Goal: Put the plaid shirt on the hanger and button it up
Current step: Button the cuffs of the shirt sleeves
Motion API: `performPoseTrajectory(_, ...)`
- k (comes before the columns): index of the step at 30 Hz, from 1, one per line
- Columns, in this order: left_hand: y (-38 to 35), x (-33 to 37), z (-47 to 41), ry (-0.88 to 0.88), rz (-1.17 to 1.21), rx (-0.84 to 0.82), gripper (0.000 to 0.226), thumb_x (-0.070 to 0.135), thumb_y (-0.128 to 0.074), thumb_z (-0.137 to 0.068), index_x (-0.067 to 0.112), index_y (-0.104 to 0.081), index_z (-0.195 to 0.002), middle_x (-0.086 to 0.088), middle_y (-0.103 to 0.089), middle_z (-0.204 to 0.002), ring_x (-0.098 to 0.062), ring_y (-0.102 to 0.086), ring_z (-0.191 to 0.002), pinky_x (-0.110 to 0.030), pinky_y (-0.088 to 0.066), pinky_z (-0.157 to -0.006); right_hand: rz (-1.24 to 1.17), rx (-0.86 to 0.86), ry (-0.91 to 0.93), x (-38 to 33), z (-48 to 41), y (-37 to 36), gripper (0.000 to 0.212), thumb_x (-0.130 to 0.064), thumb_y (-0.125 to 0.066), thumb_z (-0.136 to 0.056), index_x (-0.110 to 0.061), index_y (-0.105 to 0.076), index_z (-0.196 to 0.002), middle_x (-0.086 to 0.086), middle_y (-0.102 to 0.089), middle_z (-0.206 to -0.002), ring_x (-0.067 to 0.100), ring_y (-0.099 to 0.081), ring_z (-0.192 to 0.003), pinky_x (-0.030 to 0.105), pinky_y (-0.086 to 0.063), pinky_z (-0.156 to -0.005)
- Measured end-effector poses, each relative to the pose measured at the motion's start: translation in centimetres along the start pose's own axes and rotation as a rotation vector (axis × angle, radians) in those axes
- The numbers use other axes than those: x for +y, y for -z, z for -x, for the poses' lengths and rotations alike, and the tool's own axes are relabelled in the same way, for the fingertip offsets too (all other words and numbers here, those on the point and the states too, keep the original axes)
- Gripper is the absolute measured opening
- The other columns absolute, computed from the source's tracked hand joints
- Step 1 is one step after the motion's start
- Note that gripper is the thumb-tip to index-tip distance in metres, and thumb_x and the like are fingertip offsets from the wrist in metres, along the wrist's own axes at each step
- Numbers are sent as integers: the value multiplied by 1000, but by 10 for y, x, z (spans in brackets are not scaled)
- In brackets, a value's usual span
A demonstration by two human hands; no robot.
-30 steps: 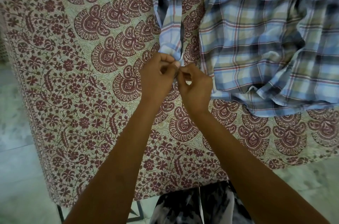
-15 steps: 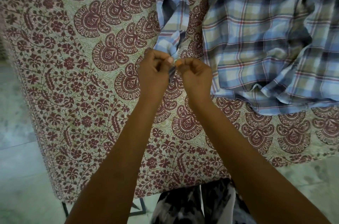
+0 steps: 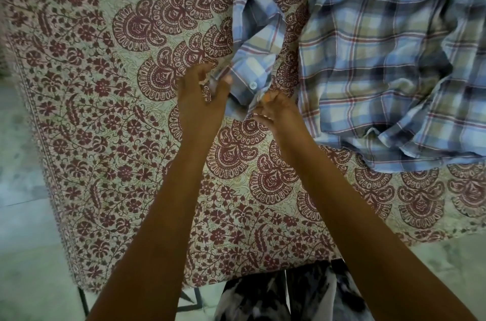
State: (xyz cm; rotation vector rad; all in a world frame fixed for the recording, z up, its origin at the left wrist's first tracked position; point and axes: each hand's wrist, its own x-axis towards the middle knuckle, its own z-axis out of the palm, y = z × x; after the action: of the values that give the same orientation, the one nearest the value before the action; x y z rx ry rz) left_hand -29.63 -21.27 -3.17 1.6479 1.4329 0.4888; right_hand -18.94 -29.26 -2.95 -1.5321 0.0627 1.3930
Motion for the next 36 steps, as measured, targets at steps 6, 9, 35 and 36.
performPoseTrajectory(6, 7, 0, 9, -171, -82, 36, 22, 13, -63, -80, 5, -65, -101, 3, -59, -82, 5, -50, -62, -1, -35, -56, 67, 21, -88, 8, 8, -13, 30, -11, -34, -100, 6, -48, -120, 23, -59, -118, 38, -55, -114, 45, -41, -104)
performPoseTrajectory(9, 20, 2, 13, -370, -117, -1, 24, 14, -57, -78, 6, -70, -96, -1, -60, -91, -1, -51, -78, -12, -46, -71, -116, -53, -108, 6, 8, -16, 47, -40, -28, -100, -7, -47, -127, 11, -61, -109, 26, -61, -104, 36, -49, -92)
performPoseTrajectory(35, 93, -89, -43, 409, 175, 402, 14, 10, -62, -86, 13, -49, -88, -18, -61, -103, -31, -62, -90, -43, -56, -74, 396, -52, 34, 55, 2, -99, 25, -10, -54, -90, -3, -57, -115, 13, -63, -111, 13, -53, -90, 18, -47, -74)
performPoseTrajectory(36, 95, -88, -49, 399, 83, 390, 10, 7, -59, -87, 12, -51, -90, -16, -62, -103, -28, -61, -88, -39, -54, -74, 406, -42, 39, 55, 1, -94, 26, -12, -53, -91, -4, -57, -116, 12, -63, -114, 14, -54, -92, 21, -48, -81)
